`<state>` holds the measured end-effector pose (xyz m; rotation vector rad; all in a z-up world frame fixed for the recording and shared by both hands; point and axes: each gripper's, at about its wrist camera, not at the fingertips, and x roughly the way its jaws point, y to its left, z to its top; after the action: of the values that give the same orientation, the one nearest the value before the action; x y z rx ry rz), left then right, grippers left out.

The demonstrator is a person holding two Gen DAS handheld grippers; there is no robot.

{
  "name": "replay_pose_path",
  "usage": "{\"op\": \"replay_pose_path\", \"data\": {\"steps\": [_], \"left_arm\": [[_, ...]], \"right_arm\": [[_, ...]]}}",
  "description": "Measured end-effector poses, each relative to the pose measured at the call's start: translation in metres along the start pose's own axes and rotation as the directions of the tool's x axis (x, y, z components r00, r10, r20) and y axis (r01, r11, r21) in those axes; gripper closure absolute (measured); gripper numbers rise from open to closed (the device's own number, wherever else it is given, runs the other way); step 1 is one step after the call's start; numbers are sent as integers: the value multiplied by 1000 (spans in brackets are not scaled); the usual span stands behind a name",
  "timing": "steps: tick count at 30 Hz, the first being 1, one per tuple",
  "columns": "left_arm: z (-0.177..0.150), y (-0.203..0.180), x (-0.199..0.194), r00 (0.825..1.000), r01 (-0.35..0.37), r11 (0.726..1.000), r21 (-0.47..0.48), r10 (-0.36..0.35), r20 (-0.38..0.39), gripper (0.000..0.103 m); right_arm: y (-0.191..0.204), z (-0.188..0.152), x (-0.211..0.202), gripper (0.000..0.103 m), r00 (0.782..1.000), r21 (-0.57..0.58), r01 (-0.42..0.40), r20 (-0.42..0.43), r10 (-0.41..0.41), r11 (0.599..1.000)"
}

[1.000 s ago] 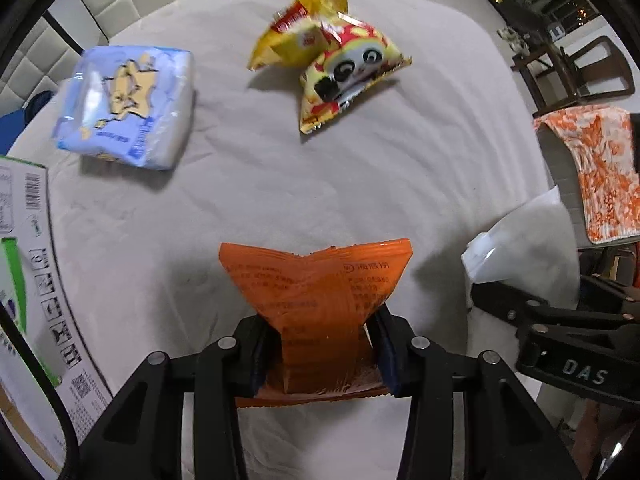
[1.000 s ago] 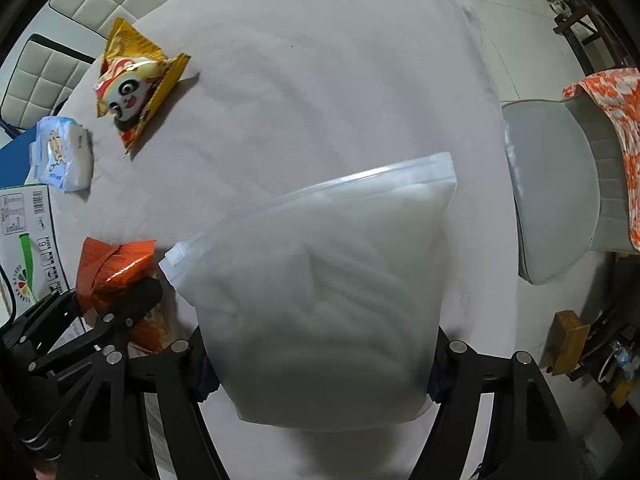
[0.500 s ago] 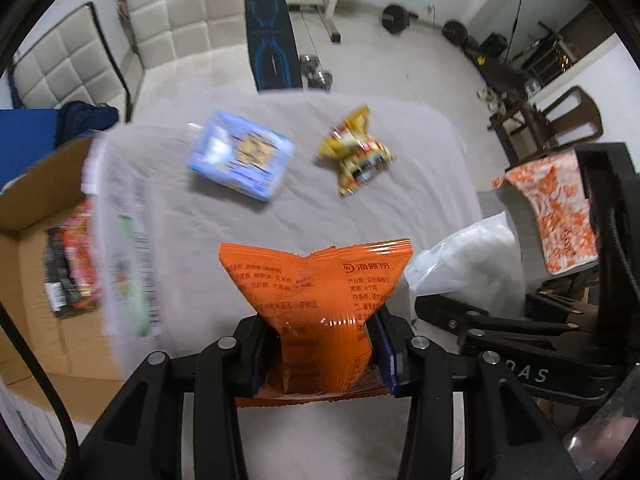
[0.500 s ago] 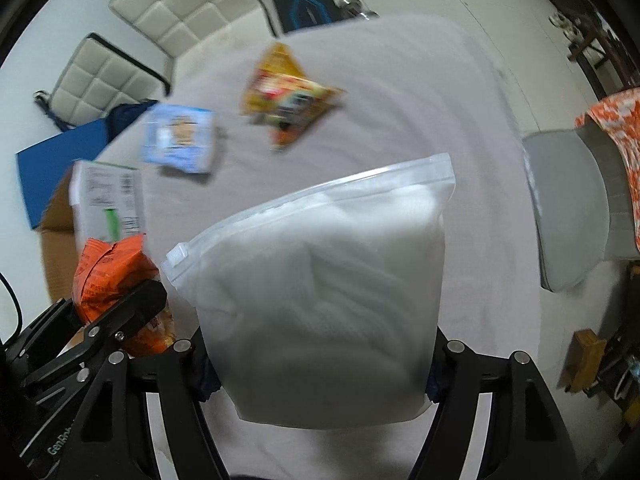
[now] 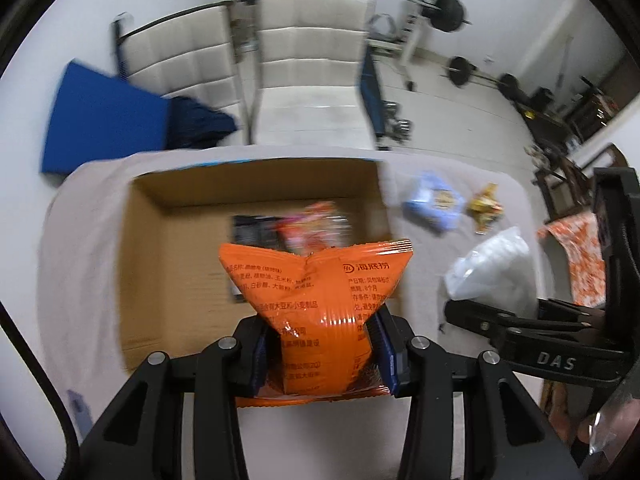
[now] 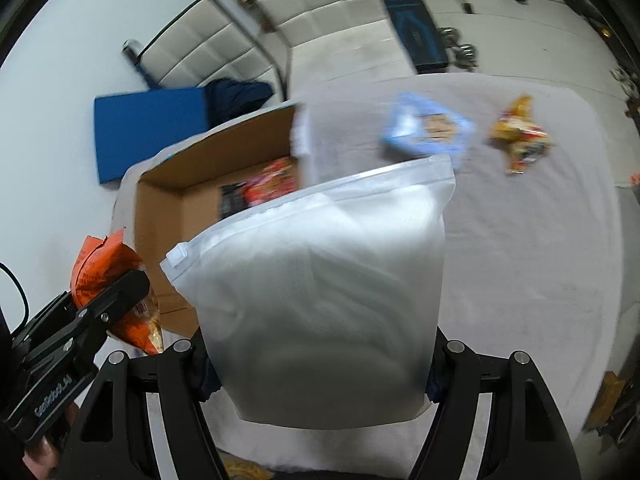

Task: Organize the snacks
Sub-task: 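Carry both into the box and open both grippers beside the other packs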

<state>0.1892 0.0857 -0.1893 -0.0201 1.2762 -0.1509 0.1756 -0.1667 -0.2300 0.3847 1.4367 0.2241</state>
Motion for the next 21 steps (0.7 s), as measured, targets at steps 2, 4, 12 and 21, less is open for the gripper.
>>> {"op": "replay_pose_path", "data": {"steps": [2, 4, 12, 21], "left_arm": [[-2, 29, 5, 1000, -8, 999, -35, 7, -15, 63], [-6, 55, 14, 999, -15, 998, -67, 13, -38, 63], [-13, 123, 67, 986, -26, 991, -134, 4, -165, 63], [3, 151, 134, 963, -13, 988, -154, -29, -266, 63]], "right_arm": [[32, 1, 19, 28, 1000, -20, 10, -10, -11, 1000], [57, 2, 40, 28, 999, -32, 18, -29, -19, 999], [101, -4, 127, 28, 988, -30, 87, -129, -90, 996], [96, -4, 202, 27, 955, 7, 187, -235, -180, 982]]}}
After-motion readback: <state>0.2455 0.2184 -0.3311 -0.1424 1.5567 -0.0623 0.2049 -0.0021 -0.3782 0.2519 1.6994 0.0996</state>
